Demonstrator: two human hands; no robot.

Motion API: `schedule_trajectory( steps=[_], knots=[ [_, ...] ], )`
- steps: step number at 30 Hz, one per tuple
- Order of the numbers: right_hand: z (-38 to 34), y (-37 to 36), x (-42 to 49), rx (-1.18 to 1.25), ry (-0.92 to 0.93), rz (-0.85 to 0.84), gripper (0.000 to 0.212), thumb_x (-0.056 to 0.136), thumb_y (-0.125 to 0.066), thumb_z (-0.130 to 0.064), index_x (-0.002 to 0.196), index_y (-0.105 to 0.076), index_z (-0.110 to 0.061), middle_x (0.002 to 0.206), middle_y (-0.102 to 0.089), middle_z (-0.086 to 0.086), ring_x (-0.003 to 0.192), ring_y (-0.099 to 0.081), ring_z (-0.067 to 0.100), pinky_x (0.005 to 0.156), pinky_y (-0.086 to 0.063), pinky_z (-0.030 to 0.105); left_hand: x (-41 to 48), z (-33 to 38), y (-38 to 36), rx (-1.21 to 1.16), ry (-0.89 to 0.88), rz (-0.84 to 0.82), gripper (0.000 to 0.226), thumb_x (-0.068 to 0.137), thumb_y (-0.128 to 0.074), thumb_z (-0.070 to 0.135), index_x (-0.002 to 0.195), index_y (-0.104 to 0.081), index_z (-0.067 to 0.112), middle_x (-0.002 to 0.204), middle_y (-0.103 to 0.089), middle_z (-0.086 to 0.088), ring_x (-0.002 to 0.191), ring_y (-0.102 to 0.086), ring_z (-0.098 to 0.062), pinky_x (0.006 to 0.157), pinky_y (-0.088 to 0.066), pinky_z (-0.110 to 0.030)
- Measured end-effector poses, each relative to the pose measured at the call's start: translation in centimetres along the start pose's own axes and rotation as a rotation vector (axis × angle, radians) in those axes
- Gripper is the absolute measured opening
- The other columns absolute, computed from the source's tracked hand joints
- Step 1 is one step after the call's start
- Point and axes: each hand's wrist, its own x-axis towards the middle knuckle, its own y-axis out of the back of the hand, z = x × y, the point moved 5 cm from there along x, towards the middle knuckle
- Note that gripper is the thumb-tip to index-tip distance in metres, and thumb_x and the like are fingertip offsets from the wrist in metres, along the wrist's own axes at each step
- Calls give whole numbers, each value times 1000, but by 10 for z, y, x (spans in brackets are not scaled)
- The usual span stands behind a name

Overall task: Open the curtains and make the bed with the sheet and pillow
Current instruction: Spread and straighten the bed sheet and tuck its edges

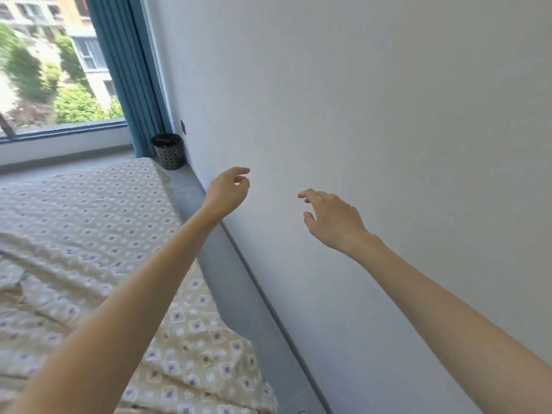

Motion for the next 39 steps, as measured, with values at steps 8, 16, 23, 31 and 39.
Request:
schedule_trajectory(
  steps=[8, 16, 23, 31, 39],
  knots=[
    [-6, -15, 57, 37, 251, -134, 43, 96, -41, -20, 139, -41, -24, 132, -54, -2, 118, -51, 22, 84, -43, 34, -39, -33, 25, -15, 241, 287, 40, 95, -43, 20, 135, -51, 22, 131, -57, -4, 116, -54, -20, 93, -41, -28],
    [-39, -24, 105, 80, 382, -205, 45, 94, -42, -18, 138, -42, -26, 135, -54, -2, 119, -52, 22, 83, -41, 33, -57, -59, 60, -37, 386, 456, 41, 96, -43, 18, 137, -48, 20, 133, -55, -5, 109, -54, -17, 86, -40, -27],
    [-93, -47, 165, 102, 521, -213, 43, 94, -42, -19, 136, -44, -27, 135, -54, -3, 119, -53, 22, 84, -41, 33, -15, -91, 98, -60, 417, 540, 41, 96, -44, 21, 137, -48, 21, 134, -54, -4, 120, -52, -19, 96, -41, -31],
    [-204, -92, 297, 72, 719, -294, 43, 95, -44, -22, 137, -43, -28, 137, -52, -4, 118, -54, 20, 80, -43, 32, 68, -179, 176, -126, 550, 660, 41, 97, -43, 22, 138, -46, 19, 137, -52, -5, 123, -50, -20, 96, -41, -32],
    [-317, -131, 405, 55, 867, -414, 42, 96, -44, -25, 138, -43, -28, 137, -52, -5, 117, -55, 17, 84, -49, 34, 145, -246, 259, -166, 674, 735, 40, 99, -41, 23, 138, -45, 19, 139, -49, -7, 124, -49, -22, 99, -42, -37]
  ],
)
